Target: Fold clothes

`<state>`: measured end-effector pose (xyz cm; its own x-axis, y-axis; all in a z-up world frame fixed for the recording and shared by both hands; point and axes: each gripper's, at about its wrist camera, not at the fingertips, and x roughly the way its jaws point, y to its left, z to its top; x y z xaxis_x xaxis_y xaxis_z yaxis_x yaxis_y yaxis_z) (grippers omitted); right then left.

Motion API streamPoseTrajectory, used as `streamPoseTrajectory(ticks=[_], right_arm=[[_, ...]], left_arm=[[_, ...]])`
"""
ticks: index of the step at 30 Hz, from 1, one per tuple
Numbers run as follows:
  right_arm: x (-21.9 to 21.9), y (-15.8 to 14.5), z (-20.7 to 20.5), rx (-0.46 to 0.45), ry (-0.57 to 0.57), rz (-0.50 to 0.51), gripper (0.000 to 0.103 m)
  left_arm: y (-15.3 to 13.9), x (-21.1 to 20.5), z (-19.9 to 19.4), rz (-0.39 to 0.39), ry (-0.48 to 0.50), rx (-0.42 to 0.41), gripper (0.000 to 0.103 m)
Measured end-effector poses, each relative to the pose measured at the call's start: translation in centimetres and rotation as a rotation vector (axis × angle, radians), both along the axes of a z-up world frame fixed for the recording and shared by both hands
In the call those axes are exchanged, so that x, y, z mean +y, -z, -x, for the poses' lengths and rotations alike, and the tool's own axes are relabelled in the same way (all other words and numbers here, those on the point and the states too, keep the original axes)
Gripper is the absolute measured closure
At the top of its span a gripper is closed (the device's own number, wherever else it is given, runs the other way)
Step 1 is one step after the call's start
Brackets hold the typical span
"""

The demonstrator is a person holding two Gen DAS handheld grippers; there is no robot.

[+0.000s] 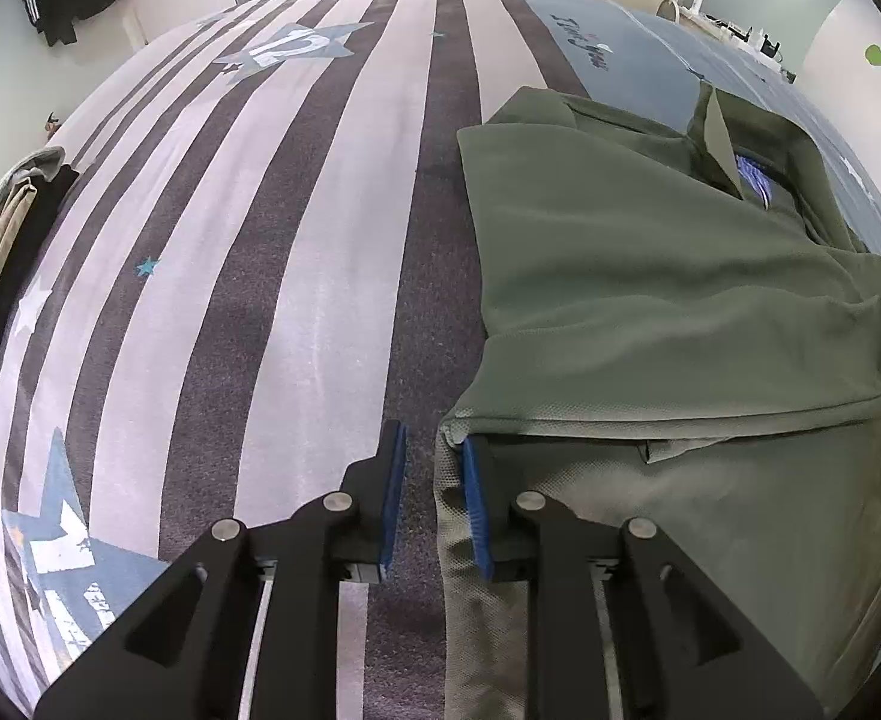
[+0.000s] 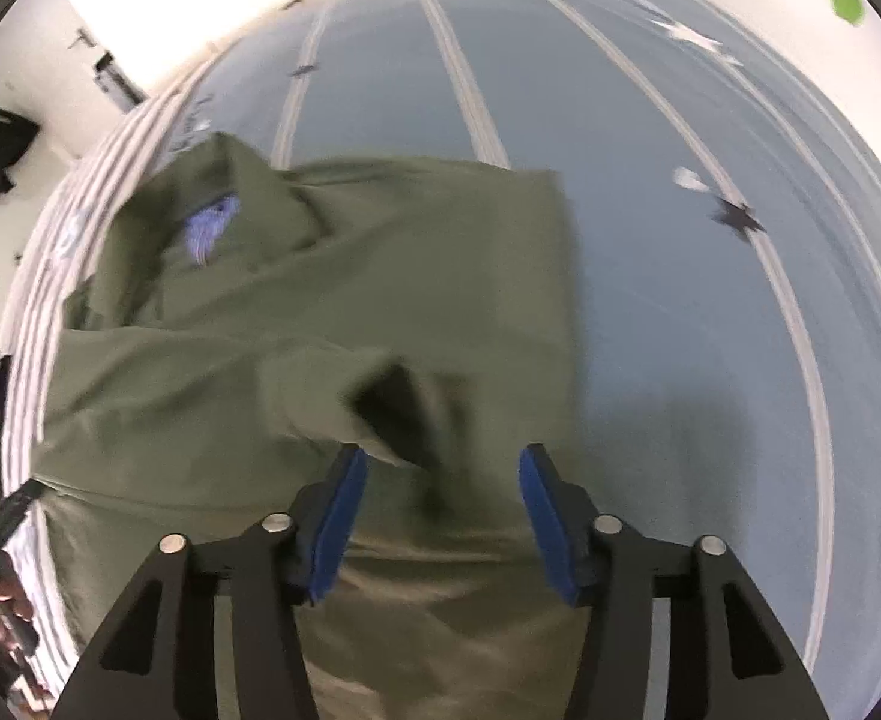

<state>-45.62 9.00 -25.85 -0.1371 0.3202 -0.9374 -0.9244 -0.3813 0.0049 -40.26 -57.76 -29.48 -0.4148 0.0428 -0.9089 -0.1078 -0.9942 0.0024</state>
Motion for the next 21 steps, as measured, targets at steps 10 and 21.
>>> streamPoseTrajectory(ticks=[10,21], right_arm=[[-0.2,1.3,3.0,0.017,-0.067,0.029,0.064],[-1.1,2.5,0.8,0.007,-0.071,0.119,0.102]], left_arm=[[-0.1,0.1,-0.2,0.001,-0.024,-0.001,0.085],[-0.2,-0.2,-0.1,-0.014,-0.040,-0.006,0.085]])
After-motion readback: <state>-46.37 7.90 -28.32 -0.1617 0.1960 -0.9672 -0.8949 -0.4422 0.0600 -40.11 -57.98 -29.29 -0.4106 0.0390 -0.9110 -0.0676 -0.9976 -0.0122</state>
